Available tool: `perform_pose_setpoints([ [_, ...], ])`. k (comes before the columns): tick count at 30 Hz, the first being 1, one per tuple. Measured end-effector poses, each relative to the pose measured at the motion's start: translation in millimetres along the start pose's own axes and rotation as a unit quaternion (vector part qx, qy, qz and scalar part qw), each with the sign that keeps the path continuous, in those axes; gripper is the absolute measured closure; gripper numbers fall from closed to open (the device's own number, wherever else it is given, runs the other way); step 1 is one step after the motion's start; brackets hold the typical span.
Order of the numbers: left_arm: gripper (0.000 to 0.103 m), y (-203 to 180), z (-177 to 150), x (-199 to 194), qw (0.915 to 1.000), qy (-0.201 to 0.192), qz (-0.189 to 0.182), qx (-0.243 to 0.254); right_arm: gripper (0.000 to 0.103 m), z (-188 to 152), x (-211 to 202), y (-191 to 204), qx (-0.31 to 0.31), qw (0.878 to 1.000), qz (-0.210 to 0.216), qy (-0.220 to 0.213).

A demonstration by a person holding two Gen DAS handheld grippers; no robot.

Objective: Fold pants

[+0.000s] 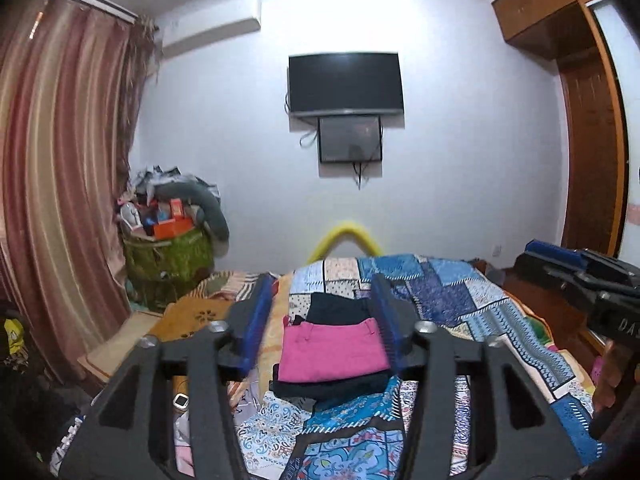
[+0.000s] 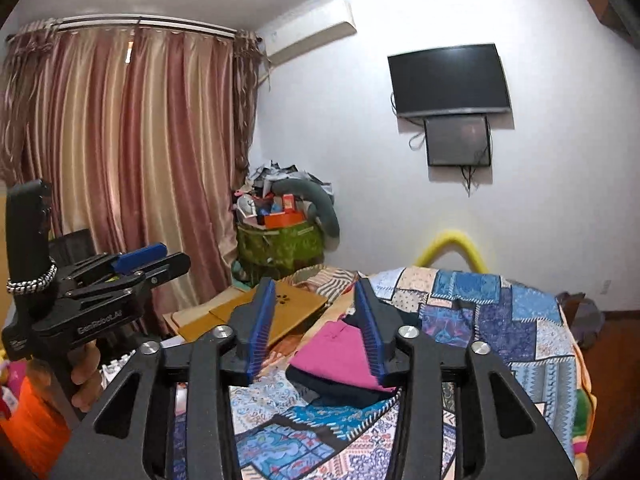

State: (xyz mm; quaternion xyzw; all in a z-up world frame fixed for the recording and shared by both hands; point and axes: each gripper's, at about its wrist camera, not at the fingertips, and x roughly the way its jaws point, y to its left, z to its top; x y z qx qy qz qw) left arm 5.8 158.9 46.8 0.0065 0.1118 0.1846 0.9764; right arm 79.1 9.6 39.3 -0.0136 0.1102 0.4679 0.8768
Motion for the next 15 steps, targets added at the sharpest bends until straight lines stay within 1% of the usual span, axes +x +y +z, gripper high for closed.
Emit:
perform_pose_setpoints([
  [1,0.039,-3,-3,-9,1.0000,-0.005,-0.005,-0.001,0.055,-2,-3,2,0.001,1.000,0.000,-0.002],
  [2,0.037,-4,-6,-15,0.9999,-0.005,-0.010,-0.003,0.051,-5,-7,4,0.003,1.000,-0.001,-0.004],
  [4,0.029,-6,-8,-22,0.9998,-0.001,-0.014,-0.010,0.042,-10,-12,5,0.009,1.000,-0.007,-0.010],
  [5,0.026,-6,-10,-24,0.9998,0.001,-0.012,-0.014,0.033,-13,-15,5,0.015,1.000,-0.013,-0.015],
  [6,0.019,-6,-10,-25,0.9998,0.002,-0.012,-0.018,0.022,-15,-17,4,0.019,0.999,-0.018,-0.019],
  [7,0.015,-5,-11,-28,0.9996,0.000,-0.015,-0.022,0.017,-15,-17,3,0.023,0.999,-0.024,-0.023],
  [8,0.013,-4,-12,-31,0.9995,-0.001,-0.017,-0.026,0.013,-16,-20,3,0.026,0.999,-0.030,-0.028],
  [10,0.005,-4,-13,-33,0.9995,-0.002,-0.015,-0.030,0.007,-14,-22,4,0.023,0.998,-0.044,-0.033],
  [11,0.003,-3,-14,-33,0.9995,-0.003,-0.012,-0.030,0.001,-15,-24,7,0.020,0.998,-0.048,-0.032],
  [13,0.002,-3,-16,-34,0.9995,-0.002,-0.006,-0.030,0.000,-14,-23,10,0.012,0.998,-0.054,-0.031],
  [15,0.002,-3,-18,-34,0.9995,0.000,-0.007,-0.032,0.000,-14,-24,12,0.010,0.998,-0.058,-0.031],
])
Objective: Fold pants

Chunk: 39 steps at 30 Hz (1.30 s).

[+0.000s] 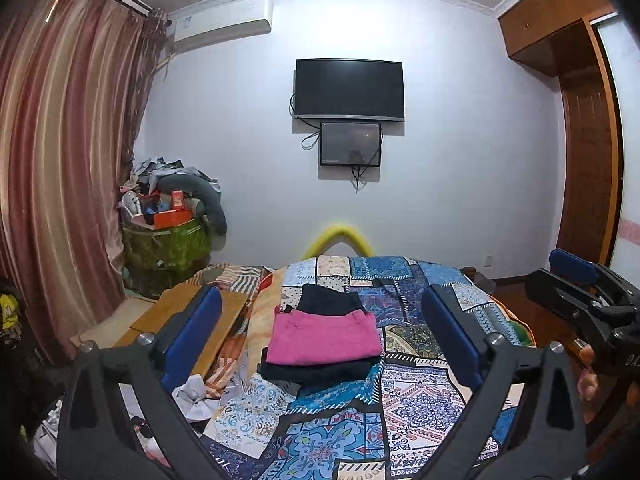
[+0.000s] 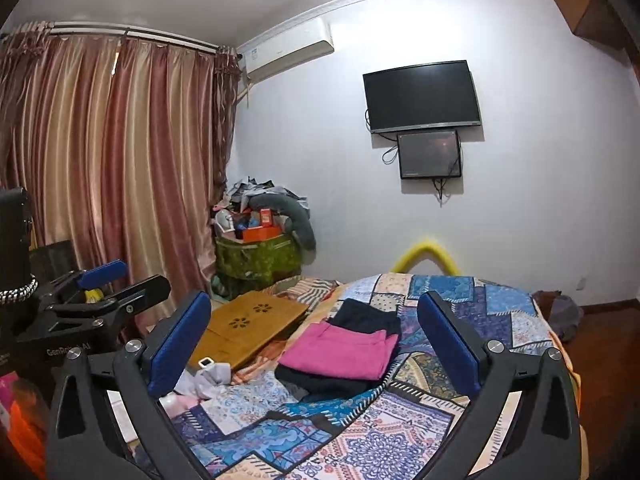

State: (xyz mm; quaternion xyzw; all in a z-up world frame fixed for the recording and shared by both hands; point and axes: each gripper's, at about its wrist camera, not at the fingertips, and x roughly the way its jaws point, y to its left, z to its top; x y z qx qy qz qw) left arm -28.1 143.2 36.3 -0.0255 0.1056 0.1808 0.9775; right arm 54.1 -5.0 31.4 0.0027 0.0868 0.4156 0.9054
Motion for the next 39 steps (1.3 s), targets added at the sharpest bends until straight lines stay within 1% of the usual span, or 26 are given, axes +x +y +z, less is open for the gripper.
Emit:
perform_pose_setpoints([
  [12,0.000,2,-5,4,1.0000,0.004,-0.005,-0.006,0.000,-9,-6,2,0.002,1.000,-0.009,0.005],
  [22,0.000,4,-7,9,0.9998,0.010,-0.002,-0.014,0.000,-12,-10,-3,0.018,1.000,-0.011,0.009],
  [31,0.000,-3,-9,9,0.9999,0.015,-0.006,-0.004,0.000,-10,-16,-3,0.021,1.000,-0.011,0.008],
  [39,0.000,-6,-9,5,0.9999,0.009,-0.009,0.006,0.000,-9,-16,-3,0.021,1.000,-0.012,0.008],
])
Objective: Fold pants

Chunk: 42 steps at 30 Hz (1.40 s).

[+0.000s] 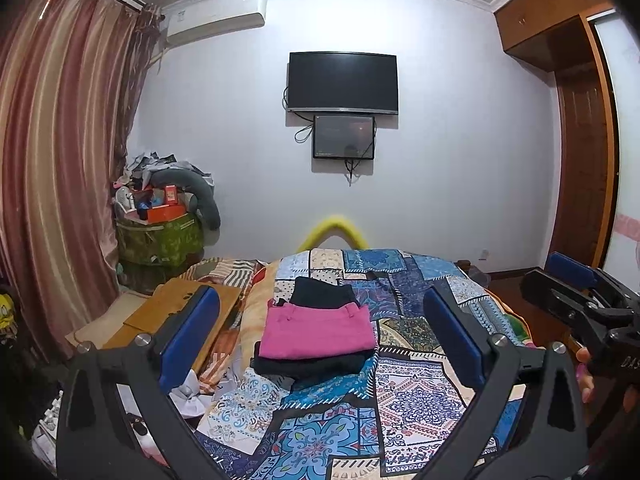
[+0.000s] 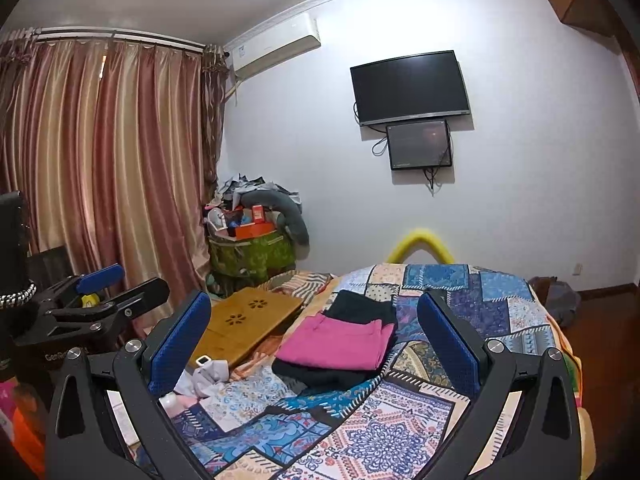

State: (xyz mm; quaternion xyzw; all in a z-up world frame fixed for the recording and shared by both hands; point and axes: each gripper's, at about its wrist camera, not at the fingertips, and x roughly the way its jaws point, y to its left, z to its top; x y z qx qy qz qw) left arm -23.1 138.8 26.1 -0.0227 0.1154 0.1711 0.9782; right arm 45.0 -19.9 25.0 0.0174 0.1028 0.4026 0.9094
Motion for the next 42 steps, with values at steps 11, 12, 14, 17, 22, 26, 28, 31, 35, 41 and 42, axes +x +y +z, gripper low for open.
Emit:
perform_pose_setpoints([
  [11,0.000,-3.1,1.3,-4.5,1.0000,-0.004,-0.007,0.001,0.000,1.0,-3.4,-1.7,0.000,1.000,-0.007,-0.005],
  [12,0.000,-3.8,1.5,-4.8,1.0000,-0.004,-0.008,0.001,0.000,0.3,-3.1,-1.8,0.000,1.000,-0.008,-0.005],
  [14,0.000,-4.3,1.9,-5.7,0.9999,-0.005,-0.009,0.001,0.000,1.0,-3.1,-1.9,0.001,1.000,-0.007,-0.004],
  [17,0.000,-4.1,2.5,-6.0,0.9999,-0.006,-0.011,-0.003,0.000,1.0,-3.6,-1.5,0.002,1.000,-0.007,-0.005],
  [22,0.000,-3.1,3.6,-6.1,0.9999,-0.004,-0.016,-0.004,0.000,0.9,-2.5,-1.3,0.002,1.000,-0.007,-0.005],
  [26,0.000,-4.3,3.4,-4.2,0.9998,0.001,-0.022,-0.002,0.000,0.9,-2.7,-1.0,0.000,1.000,-0.008,-0.005],
  [28,0.000,-4.5,3.2,-3.7,0.9997,0.001,-0.022,-0.002,0.000,1.9,-3.1,-0.5,-0.002,1.000,-0.009,-0.006],
  [31,0.000,-4.9,3.6,-2.6,0.9997,0.002,-0.024,-0.001,0.000,3.0,-3.7,-0.8,-0.001,1.000,-0.010,-0.007],
  [35,0.000,-6.3,3.7,-1.9,0.9996,0.006,-0.028,0.001,0.000,3.8,-3.3,-1.6,0.000,1.000,-0.011,-0.007],
  [41,0.000,-8.5,3.3,-1.9,0.9996,0.006,-0.029,0.000,0.000,2.7,-3.9,-0.1,-0.005,1.000,-0.014,-0.006],
  [42,0.000,-8.7,3.6,-1.6,0.9995,0.006,-0.030,0.000,0.000,3.1,-3.8,-0.3,-0.004,1.000,-0.014,-0.005],
])
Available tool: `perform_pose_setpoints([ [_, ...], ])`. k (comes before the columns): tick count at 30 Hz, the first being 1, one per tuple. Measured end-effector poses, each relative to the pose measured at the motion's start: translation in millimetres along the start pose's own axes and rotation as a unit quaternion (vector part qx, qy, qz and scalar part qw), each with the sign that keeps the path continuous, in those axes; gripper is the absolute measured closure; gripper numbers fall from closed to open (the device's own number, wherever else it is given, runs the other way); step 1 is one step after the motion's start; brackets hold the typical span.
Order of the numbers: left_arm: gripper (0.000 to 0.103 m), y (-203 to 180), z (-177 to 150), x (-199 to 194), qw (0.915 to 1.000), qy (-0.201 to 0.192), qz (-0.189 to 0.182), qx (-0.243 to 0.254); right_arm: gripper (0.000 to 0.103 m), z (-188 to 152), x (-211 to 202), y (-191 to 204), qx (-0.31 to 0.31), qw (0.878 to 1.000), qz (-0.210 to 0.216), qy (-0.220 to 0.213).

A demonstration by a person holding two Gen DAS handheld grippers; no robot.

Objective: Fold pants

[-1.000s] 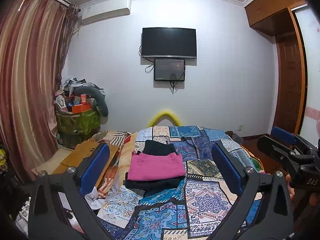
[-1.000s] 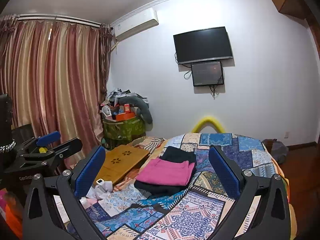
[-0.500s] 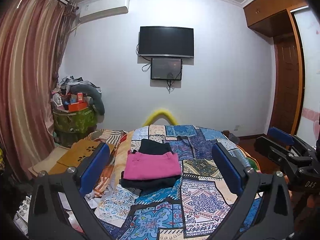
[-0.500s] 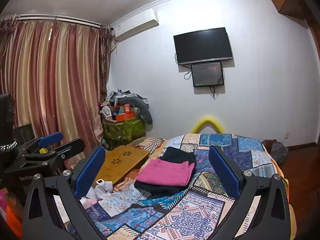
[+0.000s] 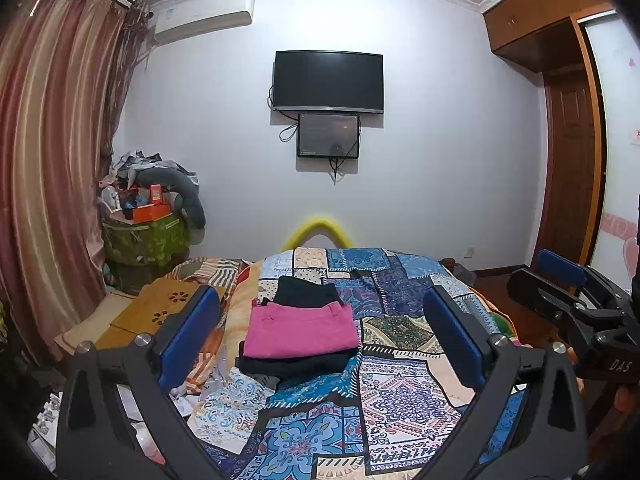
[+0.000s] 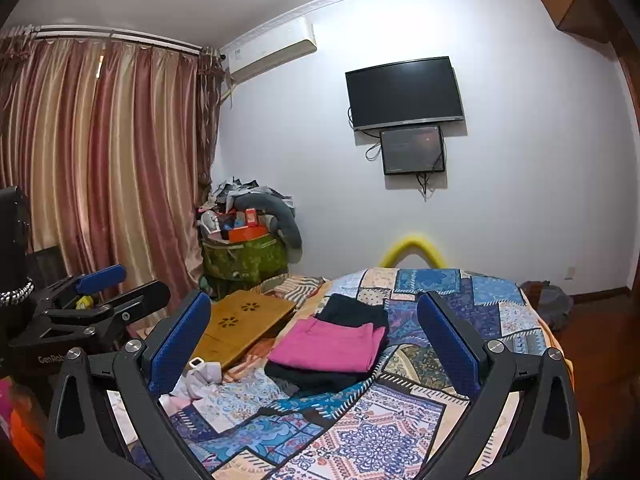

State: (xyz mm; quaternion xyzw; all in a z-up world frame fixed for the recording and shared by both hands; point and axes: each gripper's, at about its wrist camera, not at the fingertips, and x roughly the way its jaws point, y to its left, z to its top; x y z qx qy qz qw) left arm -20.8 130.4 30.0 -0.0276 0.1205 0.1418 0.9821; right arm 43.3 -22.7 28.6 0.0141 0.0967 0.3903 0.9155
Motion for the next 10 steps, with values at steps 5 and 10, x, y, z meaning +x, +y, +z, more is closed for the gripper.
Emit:
perform_pose_setpoints([
  [5,0.000,-0.9,-0.7,2.3,1.0000,0.003,-0.004,-0.003,0.000,-0.7,1.1,-0.5,0.001,1.000,-0.001,0.003],
  [10,0.000,-2.8,-3.1,9.0,0.9999,0.011,-0.003,-0.001,0.000,-1.2,2.4,-0.4,0.001,1.000,-0.001,0.005],
])
